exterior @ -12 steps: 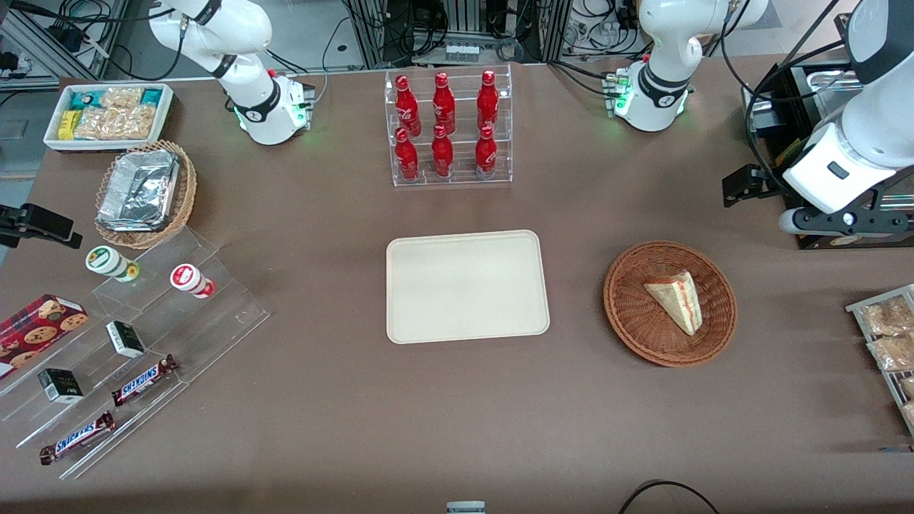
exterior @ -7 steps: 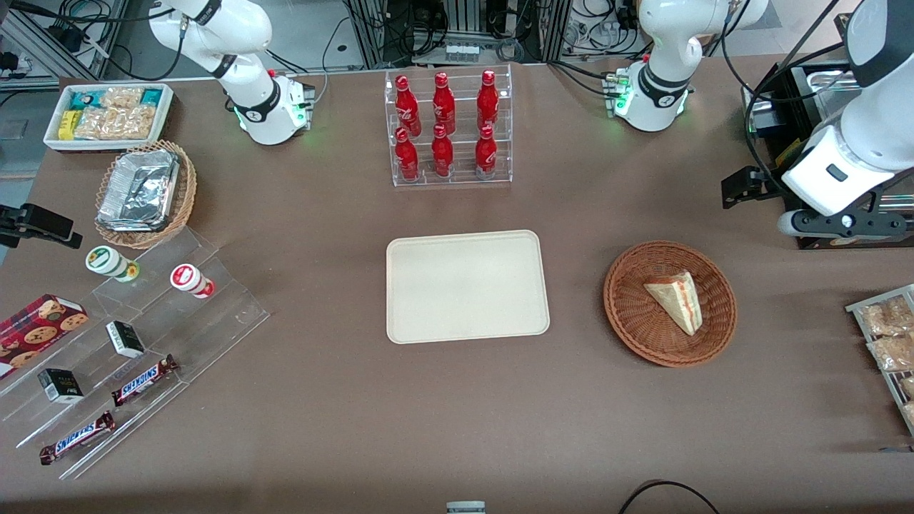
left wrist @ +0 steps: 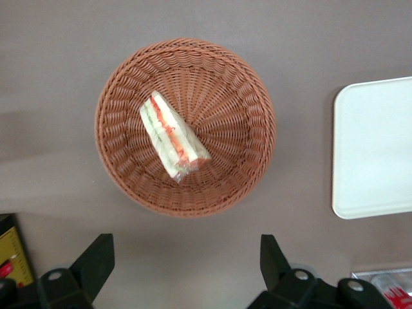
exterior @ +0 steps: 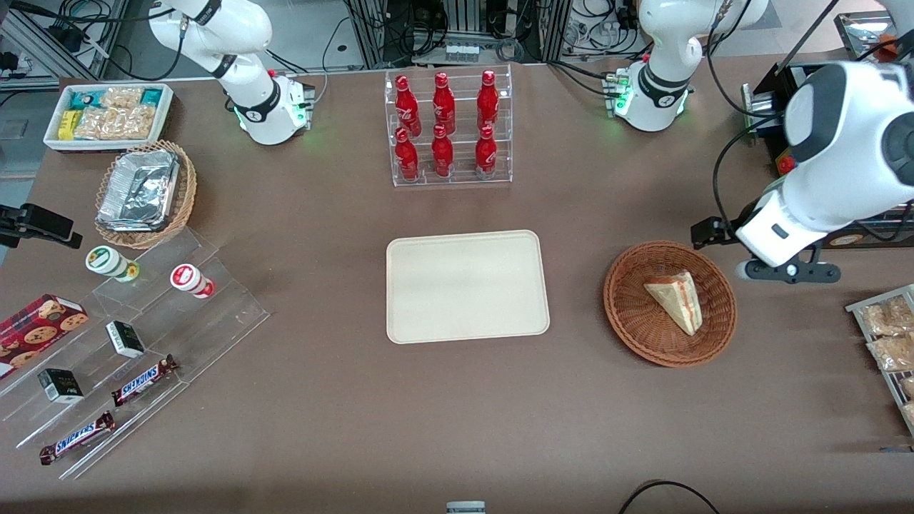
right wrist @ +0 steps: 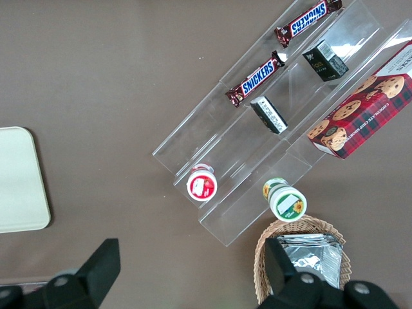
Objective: Place sandwich from basket to tray
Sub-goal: 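Move the left gripper over the wicker basket toward the sandwich, then lower the open left gripper around the wrapped sandwich in the basket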
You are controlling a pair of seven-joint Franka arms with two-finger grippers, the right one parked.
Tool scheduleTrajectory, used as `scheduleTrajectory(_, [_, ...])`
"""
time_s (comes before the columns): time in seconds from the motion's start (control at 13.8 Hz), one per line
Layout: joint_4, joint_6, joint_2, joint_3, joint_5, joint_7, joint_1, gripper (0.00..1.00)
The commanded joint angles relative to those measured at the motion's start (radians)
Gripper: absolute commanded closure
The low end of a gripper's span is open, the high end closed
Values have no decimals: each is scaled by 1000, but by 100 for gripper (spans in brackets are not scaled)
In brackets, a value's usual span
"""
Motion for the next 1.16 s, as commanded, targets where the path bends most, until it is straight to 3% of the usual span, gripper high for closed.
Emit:
scheduleTrajectory(0.0, [-135,151,-22,-4,-6,13,10,0])
scheduleTrajectory(0.29, [-327,423,-20,-1,-5,13,12,0])
scheduleTrajectory(0.51, [-375,491,-5,1,-6,-17,47,0])
scheduleTrajectory(0.95, [-372,566,76,-1,-8,-655,44,0])
scheduleTrajectory(1.09, [-365,574,100,-2,-8,-749,39,0])
